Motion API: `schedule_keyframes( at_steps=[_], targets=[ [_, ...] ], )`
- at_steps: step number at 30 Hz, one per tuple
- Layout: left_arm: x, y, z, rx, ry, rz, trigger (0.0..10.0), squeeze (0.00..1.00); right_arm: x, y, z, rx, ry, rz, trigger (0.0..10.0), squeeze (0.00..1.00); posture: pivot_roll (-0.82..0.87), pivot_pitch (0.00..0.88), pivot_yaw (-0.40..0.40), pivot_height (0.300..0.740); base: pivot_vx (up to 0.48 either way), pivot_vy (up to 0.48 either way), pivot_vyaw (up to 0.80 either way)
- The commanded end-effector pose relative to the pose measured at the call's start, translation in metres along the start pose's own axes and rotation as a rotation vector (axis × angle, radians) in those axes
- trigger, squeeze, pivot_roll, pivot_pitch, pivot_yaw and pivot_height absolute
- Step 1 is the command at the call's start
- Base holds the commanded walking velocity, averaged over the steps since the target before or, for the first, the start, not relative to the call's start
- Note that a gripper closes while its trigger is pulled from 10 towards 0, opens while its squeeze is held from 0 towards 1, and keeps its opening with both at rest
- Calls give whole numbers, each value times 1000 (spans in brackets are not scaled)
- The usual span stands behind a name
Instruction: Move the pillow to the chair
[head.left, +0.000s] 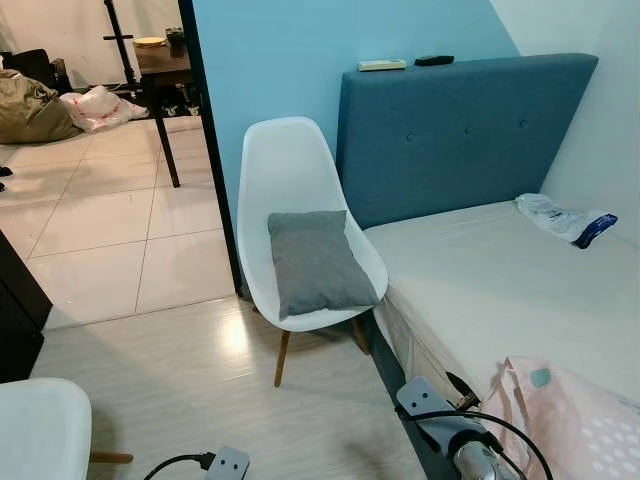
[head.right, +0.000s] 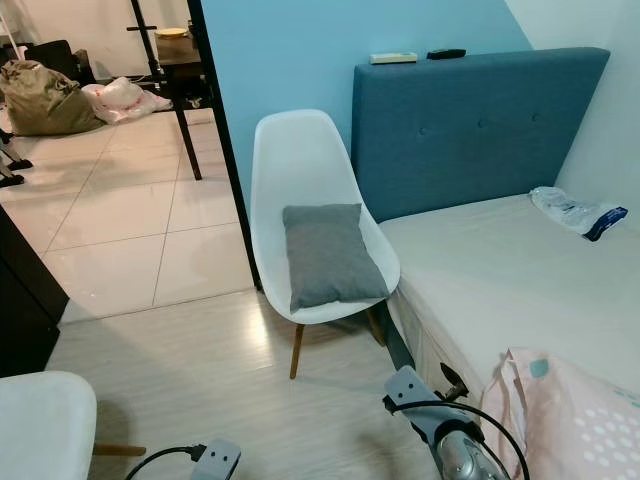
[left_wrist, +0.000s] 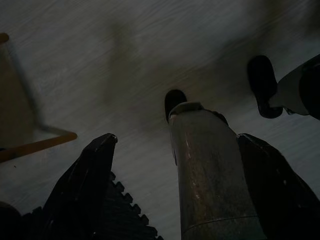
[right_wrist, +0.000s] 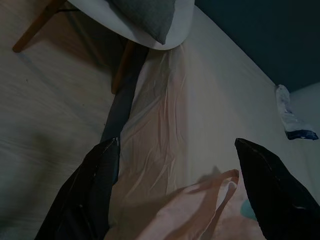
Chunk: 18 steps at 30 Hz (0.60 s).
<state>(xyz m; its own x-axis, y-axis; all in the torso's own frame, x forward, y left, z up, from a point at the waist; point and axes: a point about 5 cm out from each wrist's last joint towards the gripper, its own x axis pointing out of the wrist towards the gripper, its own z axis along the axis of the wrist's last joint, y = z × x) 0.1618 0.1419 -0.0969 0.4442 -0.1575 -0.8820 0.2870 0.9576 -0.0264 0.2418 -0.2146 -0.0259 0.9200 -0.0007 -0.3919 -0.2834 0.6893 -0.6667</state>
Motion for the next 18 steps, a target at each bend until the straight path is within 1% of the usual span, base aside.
schedule_keyframes(
  at_steps=[1, 10, 18],
  targets=[
    [0, 2, -2, -4, 11, 5, 10000, 0, -1, 2, -1, 14, -2, -5, 10000, 0, -16, 0, -27, 740, 0, 0, 0],
    [0, 1, 0, -4, 6, 4, 10000, 0, -1, 2, -1, 14, -2, -5, 10000, 0, -20, 0, -27, 740, 0, 0, 0],
    [-1, 2, -3, -7, 14, 6, 10000, 0, -2, 2, -1, 15, -4, -6, 10000, 0, -21, 0, -25, 740, 0, 0, 0]
  ],
)
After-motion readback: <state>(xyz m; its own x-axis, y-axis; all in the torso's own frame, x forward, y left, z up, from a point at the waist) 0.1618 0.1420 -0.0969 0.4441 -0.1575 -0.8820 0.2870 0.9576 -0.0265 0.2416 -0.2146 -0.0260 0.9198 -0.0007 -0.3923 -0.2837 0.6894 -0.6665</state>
